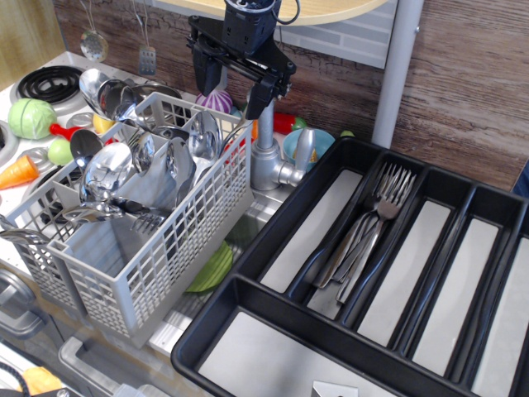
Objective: Put fork from basket to tray
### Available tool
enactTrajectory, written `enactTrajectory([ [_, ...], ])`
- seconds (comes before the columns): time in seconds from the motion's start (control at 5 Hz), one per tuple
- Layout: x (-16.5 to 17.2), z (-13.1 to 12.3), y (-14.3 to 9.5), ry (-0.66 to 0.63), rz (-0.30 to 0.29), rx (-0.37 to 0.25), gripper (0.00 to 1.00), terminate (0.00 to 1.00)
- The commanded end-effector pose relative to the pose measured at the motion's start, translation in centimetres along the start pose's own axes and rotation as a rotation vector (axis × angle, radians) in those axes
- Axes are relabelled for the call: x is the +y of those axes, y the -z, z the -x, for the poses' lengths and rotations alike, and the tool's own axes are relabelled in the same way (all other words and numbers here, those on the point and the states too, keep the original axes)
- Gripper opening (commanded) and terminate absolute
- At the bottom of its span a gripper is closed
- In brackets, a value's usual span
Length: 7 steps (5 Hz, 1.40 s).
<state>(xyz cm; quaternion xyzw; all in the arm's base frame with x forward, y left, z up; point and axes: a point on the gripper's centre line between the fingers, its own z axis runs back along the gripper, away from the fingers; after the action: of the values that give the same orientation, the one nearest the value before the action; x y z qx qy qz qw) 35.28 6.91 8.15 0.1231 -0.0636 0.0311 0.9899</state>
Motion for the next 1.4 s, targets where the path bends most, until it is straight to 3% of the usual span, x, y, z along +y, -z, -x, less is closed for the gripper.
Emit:
enactTrajectory([
  [0.0,0.0,0.0,0.0,0.0,0.0,0.0,1.0,0.0],
  [0.2,-0.7,-1.9,-0.3,-0.018,-0.082,-0.113,1.0,0.0],
  [0.4,-1.6,-3.3,-0.7,-0.069,-0.128,-0.163,1.0,0.0],
  [1.0,-1.0,-5.3,1.6,-0.172,-0.135,-0.307,1.0,0.0],
  [1.2,-0.6,-6.3,2.8,-0.261,-0.158,-0.317,1.0,0.0],
])
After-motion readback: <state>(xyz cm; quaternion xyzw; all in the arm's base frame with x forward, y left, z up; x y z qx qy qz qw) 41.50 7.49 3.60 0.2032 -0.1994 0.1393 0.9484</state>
